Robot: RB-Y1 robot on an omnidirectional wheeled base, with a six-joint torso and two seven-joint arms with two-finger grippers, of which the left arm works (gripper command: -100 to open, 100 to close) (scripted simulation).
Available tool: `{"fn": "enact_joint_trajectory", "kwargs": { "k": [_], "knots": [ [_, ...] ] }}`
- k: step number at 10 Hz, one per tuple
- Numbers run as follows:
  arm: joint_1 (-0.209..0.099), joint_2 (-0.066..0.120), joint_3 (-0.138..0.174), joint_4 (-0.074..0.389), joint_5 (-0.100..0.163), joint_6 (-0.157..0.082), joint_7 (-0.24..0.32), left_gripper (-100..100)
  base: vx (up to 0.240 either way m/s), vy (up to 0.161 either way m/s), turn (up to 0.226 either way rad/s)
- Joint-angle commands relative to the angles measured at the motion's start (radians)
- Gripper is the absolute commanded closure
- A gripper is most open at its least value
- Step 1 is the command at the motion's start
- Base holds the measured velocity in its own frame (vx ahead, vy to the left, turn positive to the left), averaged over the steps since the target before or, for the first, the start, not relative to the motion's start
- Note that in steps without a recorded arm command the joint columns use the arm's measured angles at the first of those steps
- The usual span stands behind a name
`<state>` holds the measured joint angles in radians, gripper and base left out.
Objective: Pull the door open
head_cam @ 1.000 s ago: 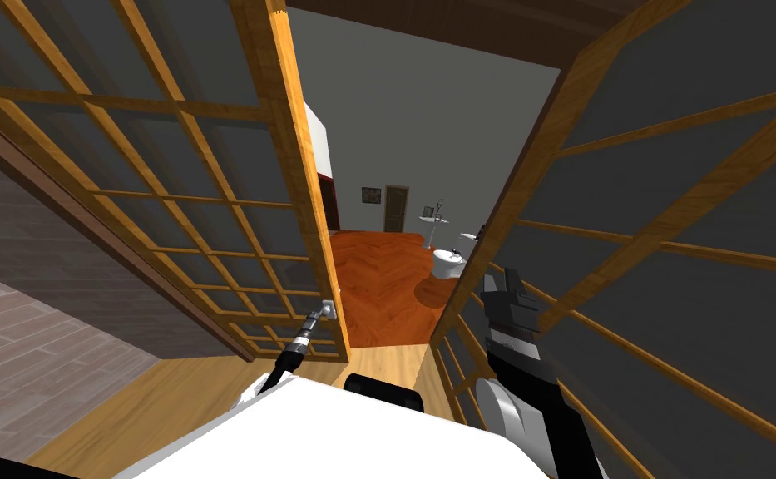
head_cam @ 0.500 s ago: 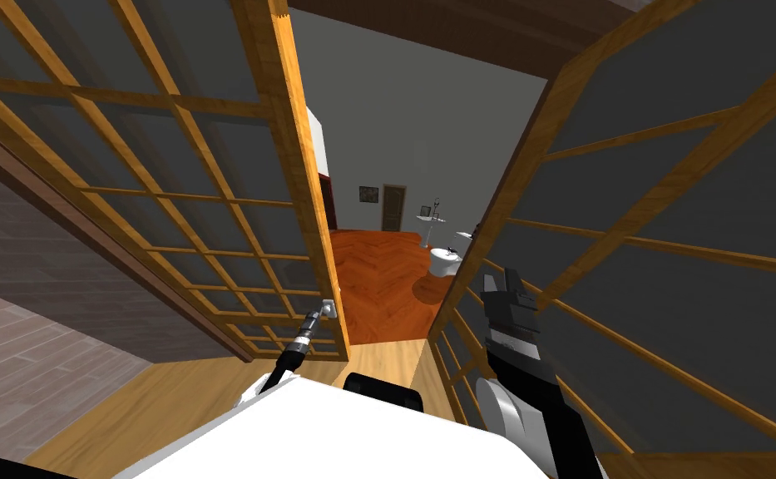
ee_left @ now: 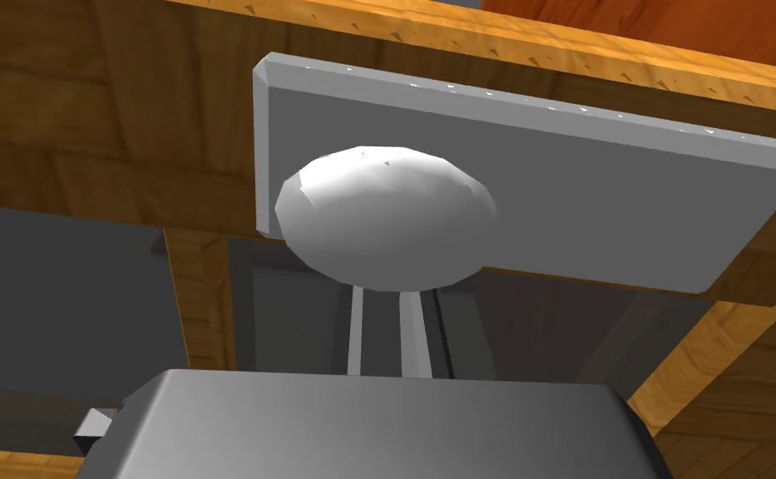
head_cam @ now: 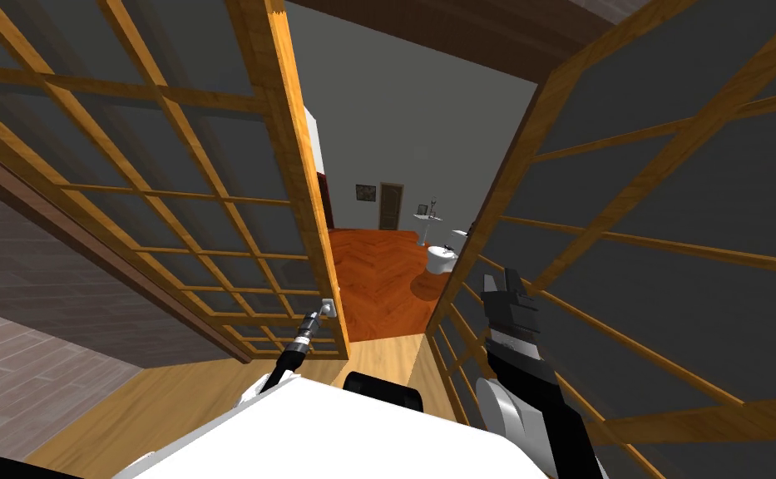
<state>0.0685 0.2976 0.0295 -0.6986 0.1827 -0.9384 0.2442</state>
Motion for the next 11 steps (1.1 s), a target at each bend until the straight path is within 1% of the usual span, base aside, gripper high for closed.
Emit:
{"fn": "enact_joint_trajectory", "kwargs": {
  "k": [1, 2, 3, 4, 7, 9, 10, 11],
  "knots": [
    [-0.021, -0.014, -0.016, 0.003, 0.006, -0.007, 0.032, 100, -0.048, 0.021, -0.039],
    [-0.024, -0.013, -0.025, 0.004, 0.024, -0.004, 0.072, 100, -0.055, 0.022, -0.079],
    [-0.024, -0.013, -0.025, 0.004, 0.024, -0.004, 0.074, 100, -0.05, 0.011, -0.033],
    [0.003, -0.006, -0.02, -0.025, 0.044, 0.032, 0.103, -100, -0.048, 0.024, -0.021],
    [-0.002, -0.012, -0.032, -0.028, 0.077, 0.036, 0.177, -100, -0.068, -0.005, -0.059],
    [-0.007, -0.017, -0.044, -0.03, 0.108, 0.039, 0.237, -100, -0.08, -0.009, -0.06],
    [-0.007, -0.017, -0.044, -0.03, 0.108, 0.039, 0.244, -100, -0.059, 0.008, -0.012],
    [-0.01, -0.02, -0.051, -0.032, 0.125, 0.041, 0.282, -100, -0.044, 0.013, -0.035]
  ]
}}
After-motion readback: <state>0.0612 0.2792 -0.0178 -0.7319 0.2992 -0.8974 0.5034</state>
